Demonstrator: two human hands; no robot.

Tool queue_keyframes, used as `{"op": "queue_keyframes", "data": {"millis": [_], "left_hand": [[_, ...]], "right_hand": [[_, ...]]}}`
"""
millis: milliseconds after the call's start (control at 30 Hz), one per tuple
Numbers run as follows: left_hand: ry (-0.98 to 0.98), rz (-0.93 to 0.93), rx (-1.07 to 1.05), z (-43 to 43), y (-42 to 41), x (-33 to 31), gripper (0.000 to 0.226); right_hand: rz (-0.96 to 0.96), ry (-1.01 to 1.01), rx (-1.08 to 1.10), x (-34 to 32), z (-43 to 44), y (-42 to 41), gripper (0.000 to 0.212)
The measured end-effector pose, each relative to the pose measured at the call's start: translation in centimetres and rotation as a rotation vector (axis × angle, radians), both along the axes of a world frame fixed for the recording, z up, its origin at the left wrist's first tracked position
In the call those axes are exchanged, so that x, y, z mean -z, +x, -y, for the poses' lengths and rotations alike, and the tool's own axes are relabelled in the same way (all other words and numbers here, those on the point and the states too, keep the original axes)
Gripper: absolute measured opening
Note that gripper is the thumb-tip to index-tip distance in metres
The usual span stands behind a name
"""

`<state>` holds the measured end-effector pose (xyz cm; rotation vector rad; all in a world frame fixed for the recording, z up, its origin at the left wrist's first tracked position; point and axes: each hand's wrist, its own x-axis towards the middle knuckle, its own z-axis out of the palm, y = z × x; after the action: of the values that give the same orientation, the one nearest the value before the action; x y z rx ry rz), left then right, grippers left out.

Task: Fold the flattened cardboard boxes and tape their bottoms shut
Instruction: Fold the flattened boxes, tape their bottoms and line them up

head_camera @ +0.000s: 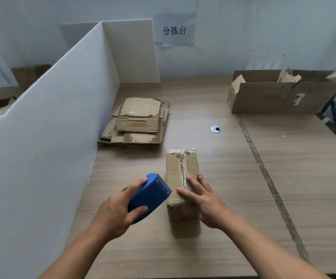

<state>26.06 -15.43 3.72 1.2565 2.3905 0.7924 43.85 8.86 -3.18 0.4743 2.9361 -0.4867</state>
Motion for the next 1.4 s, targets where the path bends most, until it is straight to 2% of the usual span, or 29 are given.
{"op": "queue_keyframes", "data": {"millis": [100,167,267,367,567,633,700,733,767,867,1033,1133,1267,1400], "left_hand": [[0.031,-0.143,0.079,0.6,0.3,0.3,0.072],[0.098,-0.299,0.122,0.7,0.2,0.4,0.072],[0.122,-0.444,0.228,0.6,-0.2,-0.1,0.062],[0.143,-0.498,0.312,0.2,-0.5,-0.8,0.057],[0.161,-0.600,0.430,-0.3,-0.2,-2.4,0.057],[0.152,-0.613,0.464,-0.3,0.2,-2.7,0.057],[0.149,-0.614,0.476,-0.4,0.5,-3.0,0.057],[0.155,-0.605,0.474,-0.4,0.5,-3.1,0.057],[0.165,-0.584,0.468,-0.3,0.5,-3.1,0.059],[0.191,-0.498,0.444,-0.3,0.5,-2.8,0.065],[0.162,-0.359,0.424,-0.4,1.0,-3.1,0.075],[0.019,-0.164,0.415,-0.9,1.0,-3.6,0.072],[-0.172,0.037,0.432,-0.3,-1.2,-3.4,0.071],[-0.281,0.246,0.363,0.5,-3.3,-4.5,0.061]], "right_hand": [[-0.091,-0.071,0.015,-0.5,0.3,0.5,0.068],[-0.278,-0.145,0.086,-1.1,0.6,0.6,0.062],[-0.478,-0.400,0.206,-3.2,1.2,0.1,0.056],[-0.483,-0.565,0.210,-5.4,1.7,-0.5,0.054],[-0.466,-0.593,0.191,-7.3,1.5,-2.0,0.066],[-0.453,-0.590,0.148,-7.7,1.2,-2.3,0.053],[-0.446,-0.597,0.106,-7.9,1.0,-2.4,0.020],[-0.464,-0.615,0.107,-7.9,0.9,-2.3,0.007],[-0.495,-0.640,0.121,-7.9,0.9,-2.1,0.004],[-0.566,-0.699,0.170,-7.6,1.1,-1.5,0.007],[-0.638,-0.638,0.241,-7.0,1.6,-0.2,0.010],[-0.599,-0.649,0.286,-6.6,2.0,0.9,0.014],[-0.744,-0.761,0.623,-5.4,-0.1,4.3,0.023],[-0.615,-0.891,0.839,-2.8,-3.2,7.9,0.027]]}}
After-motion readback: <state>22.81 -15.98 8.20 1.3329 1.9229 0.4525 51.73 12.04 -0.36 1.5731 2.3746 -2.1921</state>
